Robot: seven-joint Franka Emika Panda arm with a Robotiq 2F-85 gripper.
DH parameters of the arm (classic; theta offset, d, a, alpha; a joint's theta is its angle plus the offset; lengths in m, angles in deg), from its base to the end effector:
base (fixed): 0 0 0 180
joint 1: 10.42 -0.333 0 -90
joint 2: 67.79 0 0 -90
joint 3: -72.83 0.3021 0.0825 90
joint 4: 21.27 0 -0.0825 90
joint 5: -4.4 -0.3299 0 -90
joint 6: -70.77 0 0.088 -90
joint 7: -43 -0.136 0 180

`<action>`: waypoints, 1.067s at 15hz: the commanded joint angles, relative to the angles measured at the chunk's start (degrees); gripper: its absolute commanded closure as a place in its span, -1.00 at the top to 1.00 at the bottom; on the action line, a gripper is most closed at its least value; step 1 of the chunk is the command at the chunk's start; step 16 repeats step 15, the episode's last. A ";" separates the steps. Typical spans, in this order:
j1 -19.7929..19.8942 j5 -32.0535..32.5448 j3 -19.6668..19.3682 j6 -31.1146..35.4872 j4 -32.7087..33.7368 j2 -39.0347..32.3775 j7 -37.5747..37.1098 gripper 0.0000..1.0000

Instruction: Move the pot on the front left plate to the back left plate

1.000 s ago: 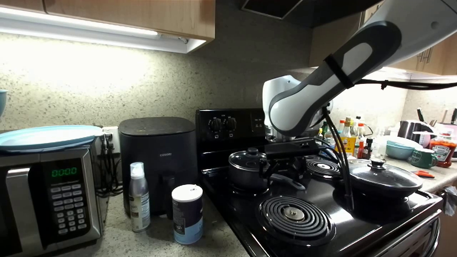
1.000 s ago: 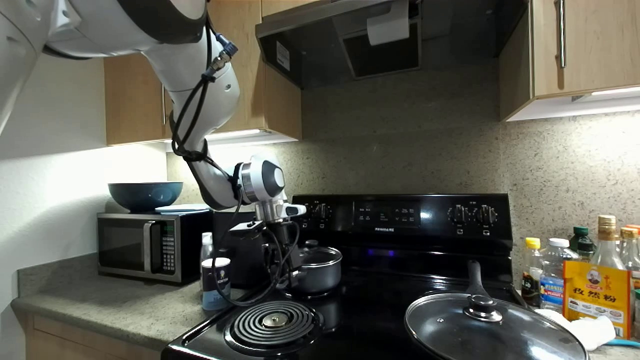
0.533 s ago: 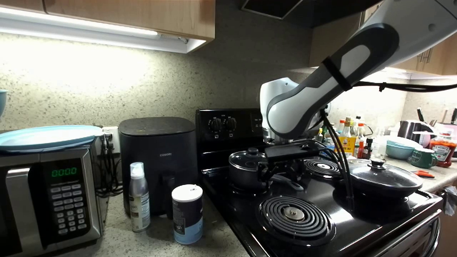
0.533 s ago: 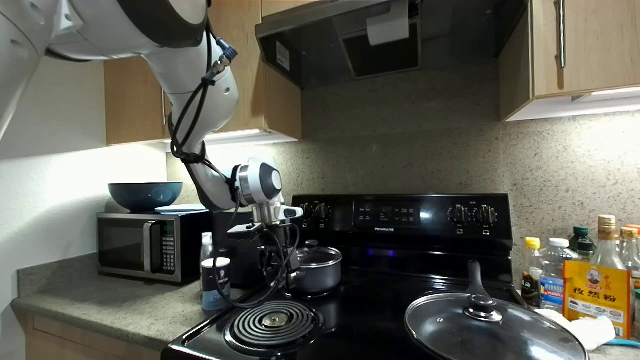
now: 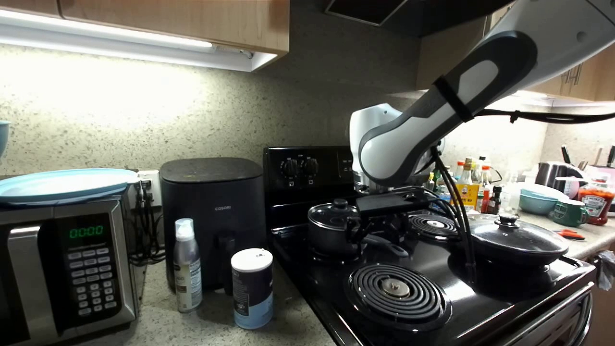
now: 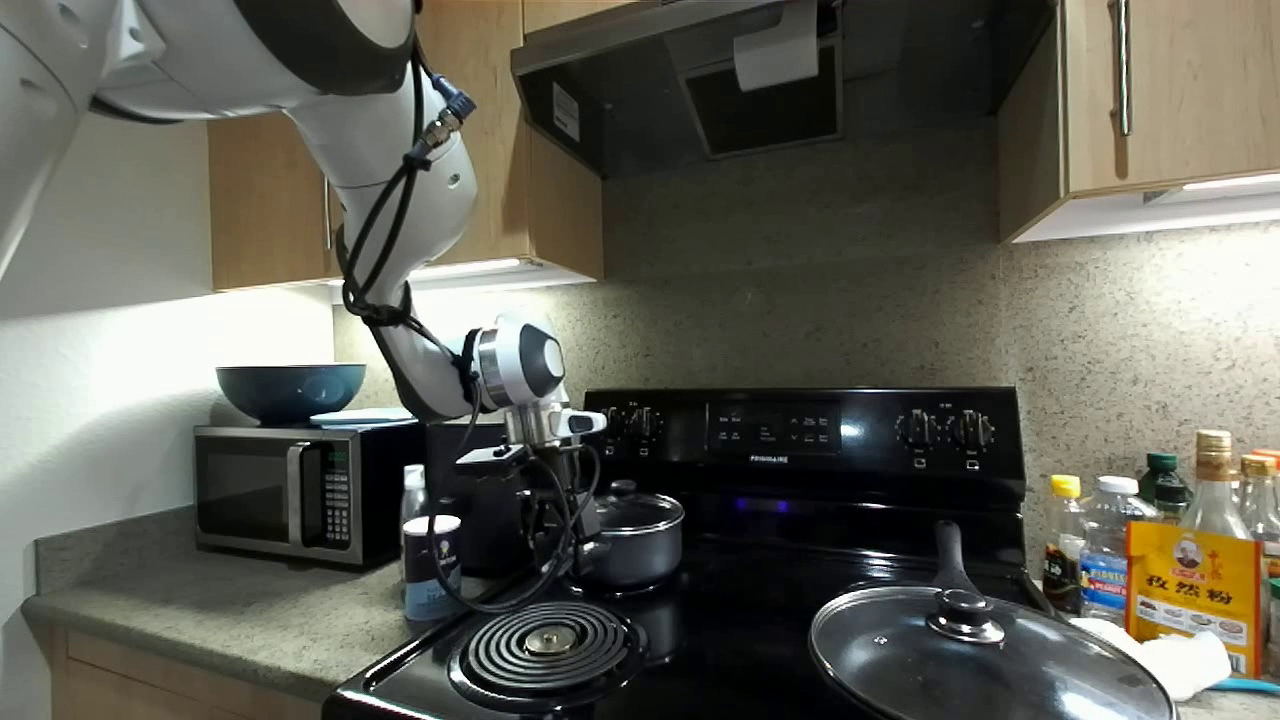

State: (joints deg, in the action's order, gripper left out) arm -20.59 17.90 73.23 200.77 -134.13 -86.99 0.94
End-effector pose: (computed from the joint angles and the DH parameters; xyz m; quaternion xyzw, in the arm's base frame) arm 0.5539 0.0919 0.2933 0.9767 -0.1954 0.0229 0.0863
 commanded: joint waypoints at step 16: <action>-1.49 3.49 0.14 6.41 -2.11 6.76 -4.16 1.00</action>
